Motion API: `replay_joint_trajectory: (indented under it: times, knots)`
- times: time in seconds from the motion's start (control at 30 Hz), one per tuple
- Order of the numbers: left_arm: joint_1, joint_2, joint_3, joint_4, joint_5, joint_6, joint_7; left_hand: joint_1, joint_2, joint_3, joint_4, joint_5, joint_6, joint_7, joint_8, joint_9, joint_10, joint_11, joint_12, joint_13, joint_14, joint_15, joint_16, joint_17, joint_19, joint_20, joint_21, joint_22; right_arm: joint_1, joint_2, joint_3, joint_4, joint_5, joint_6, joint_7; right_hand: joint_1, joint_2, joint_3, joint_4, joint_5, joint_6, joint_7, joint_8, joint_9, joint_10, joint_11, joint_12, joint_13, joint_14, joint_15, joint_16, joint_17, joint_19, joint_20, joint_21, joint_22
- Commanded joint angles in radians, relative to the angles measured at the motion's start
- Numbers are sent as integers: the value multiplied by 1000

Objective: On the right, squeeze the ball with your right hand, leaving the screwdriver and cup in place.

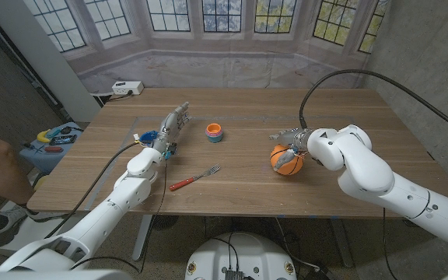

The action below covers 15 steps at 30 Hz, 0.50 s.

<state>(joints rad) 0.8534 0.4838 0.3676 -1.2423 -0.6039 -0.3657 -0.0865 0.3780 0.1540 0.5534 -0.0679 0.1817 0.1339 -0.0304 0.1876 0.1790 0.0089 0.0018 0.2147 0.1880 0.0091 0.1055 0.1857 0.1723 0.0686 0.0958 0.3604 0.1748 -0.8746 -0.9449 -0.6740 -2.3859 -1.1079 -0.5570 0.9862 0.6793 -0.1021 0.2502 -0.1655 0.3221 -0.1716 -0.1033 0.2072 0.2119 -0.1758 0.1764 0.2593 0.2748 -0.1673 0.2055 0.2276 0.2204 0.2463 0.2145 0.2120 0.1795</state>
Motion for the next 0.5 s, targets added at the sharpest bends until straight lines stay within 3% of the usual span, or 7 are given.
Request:
replay_joint_trajectory:
  times: [0.03,0.5]
  knots:
    - [-6,0,3,4,4,7,3,-7,6,6,-3,9,11,-3,5,6,11,-1,-2,5,5,1,-2,3,9,6,-5,1,-20,4,25,24,25,38,-11,16,0,7,-1,7,-311,-3,6,5,-155,-9,14,9,13,1,7,5,15,1,5,4]
    - [-10,2,3,12,0,9,-7,-8,6,8,-3,9,12,-5,4,6,11,-2,-2,6,8,2,-1,3,10,6,-8,2,-17,-1,23,30,44,46,-2,27,2,11,2,7,-317,4,4,7,-160,0,22,21,21,1,10,11,30,1,8,5]
